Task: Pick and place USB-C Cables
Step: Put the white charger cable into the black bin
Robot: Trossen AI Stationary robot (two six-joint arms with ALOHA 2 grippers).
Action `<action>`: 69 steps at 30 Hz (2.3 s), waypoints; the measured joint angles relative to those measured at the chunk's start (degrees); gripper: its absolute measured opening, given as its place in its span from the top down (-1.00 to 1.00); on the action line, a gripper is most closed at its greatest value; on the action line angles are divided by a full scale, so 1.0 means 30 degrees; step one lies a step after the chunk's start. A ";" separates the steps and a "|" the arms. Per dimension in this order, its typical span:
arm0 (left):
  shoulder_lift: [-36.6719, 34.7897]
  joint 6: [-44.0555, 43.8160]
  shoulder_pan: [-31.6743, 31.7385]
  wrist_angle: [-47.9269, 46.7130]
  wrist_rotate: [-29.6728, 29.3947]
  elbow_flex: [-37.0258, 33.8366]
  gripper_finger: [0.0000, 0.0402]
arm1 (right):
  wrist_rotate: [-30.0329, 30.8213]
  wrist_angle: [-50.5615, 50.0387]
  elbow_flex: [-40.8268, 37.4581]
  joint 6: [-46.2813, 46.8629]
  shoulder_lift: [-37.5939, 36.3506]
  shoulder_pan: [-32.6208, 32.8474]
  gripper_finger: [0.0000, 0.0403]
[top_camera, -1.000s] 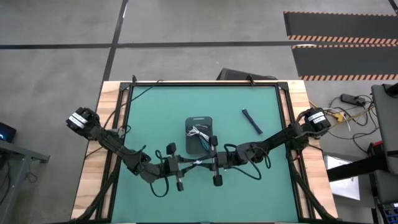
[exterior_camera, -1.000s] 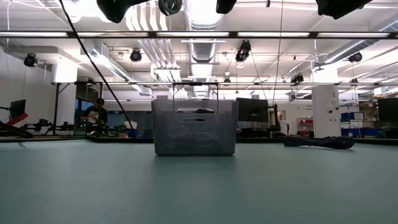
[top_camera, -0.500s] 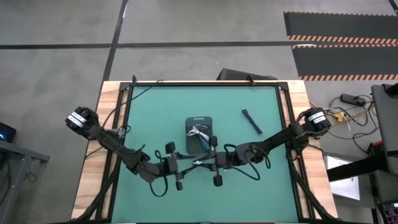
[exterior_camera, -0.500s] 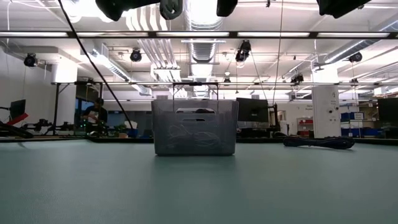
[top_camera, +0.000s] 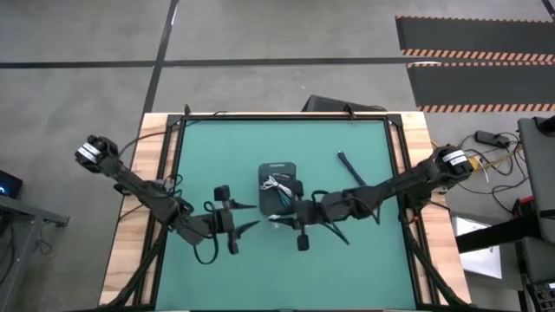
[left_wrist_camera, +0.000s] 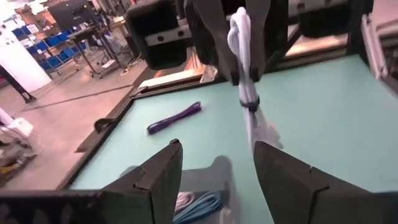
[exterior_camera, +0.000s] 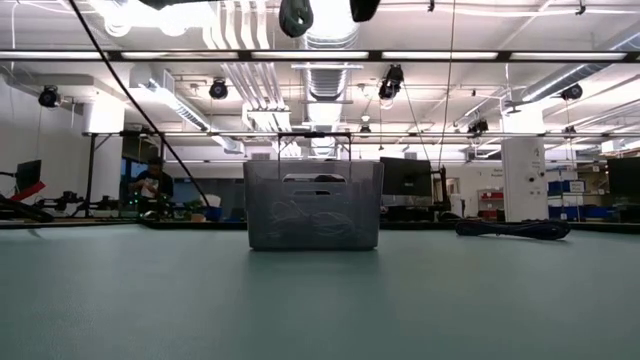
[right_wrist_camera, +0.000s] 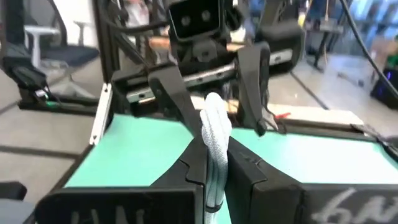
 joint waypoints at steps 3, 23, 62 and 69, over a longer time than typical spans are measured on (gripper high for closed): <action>-0.0807 0.0244 0.0000 -0.1326 0.0001 -0.0012 0.09 | -0.0014 -0.3573 0.1791 0.0592 0.0007 -0.0220 0.91; -0.6378 0.0562 -0.0007 -0.5264 -0.0310 -0.0028 0.09 | -0.0084 -1.6149 0.9234 0.1662 0.1209 -0.2942 0.91; -0.6961 -0.0917 -0.0255 -0.5706 -0.0261 -0.0042 0.09 | -0.1202 -2.6593 1.8165 -0.3221 1.0108 -0.4798 0.91; -0.7076 -0.1391 -0.0262 -0.6367 -0.0223 -0.0042 0.09 | -0.1202 -2.7076 1.8274 -0.3596 1.1225 -0.4866 0.91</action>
